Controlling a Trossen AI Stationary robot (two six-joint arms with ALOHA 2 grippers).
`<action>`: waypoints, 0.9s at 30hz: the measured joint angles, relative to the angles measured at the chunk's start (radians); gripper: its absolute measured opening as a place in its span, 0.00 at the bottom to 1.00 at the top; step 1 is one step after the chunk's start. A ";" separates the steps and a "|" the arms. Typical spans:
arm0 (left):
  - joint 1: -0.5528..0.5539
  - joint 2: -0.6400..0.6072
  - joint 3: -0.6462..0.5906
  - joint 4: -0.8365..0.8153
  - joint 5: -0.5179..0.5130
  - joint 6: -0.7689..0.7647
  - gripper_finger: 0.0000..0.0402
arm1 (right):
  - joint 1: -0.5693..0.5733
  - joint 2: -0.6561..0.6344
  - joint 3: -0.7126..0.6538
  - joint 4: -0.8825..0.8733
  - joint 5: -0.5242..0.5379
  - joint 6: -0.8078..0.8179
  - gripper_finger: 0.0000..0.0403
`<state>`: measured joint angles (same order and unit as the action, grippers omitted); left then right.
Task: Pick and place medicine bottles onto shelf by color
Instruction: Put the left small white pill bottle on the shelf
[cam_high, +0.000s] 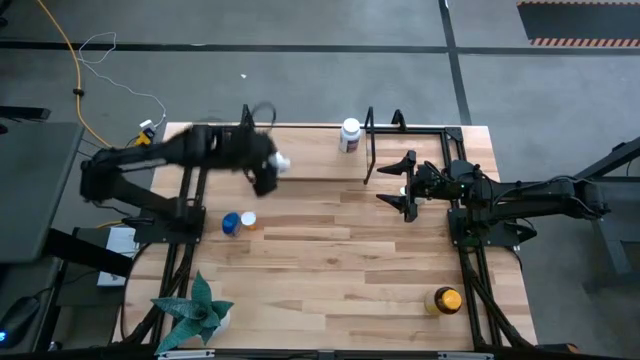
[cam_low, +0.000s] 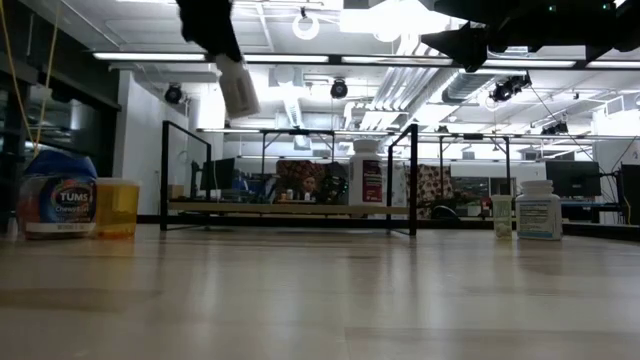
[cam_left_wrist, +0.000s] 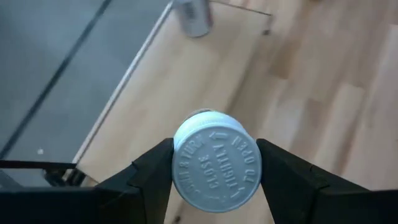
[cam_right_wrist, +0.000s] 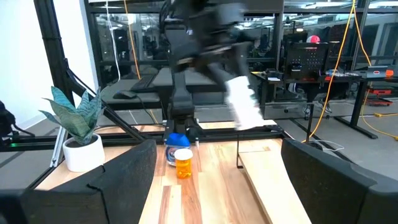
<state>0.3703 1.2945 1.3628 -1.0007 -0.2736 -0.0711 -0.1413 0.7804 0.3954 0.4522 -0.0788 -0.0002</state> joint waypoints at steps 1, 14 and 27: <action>0.060 0.027 0.025 -0.019 0.041 0.028 0.48 | 0.000 0.000 0.000 0.000 0.000 0.000 0.84; 0.425 0.400 0.233 -0.135 0.181 0.341 0.49 | 0.000 0.000 0.000 0.000 0.000 -0.007 0.84; 0.482 0.513 0.237 -0.092 0.176 0.336 0.49 | 0.000 0.000 0.000 -0.007 0.000 -0.008 0.84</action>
<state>0.8521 1.8078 1.5993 -1.0925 -0.0975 0.2644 -0.1412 0.7805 0.3958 0.4448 -0.0788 -0.0078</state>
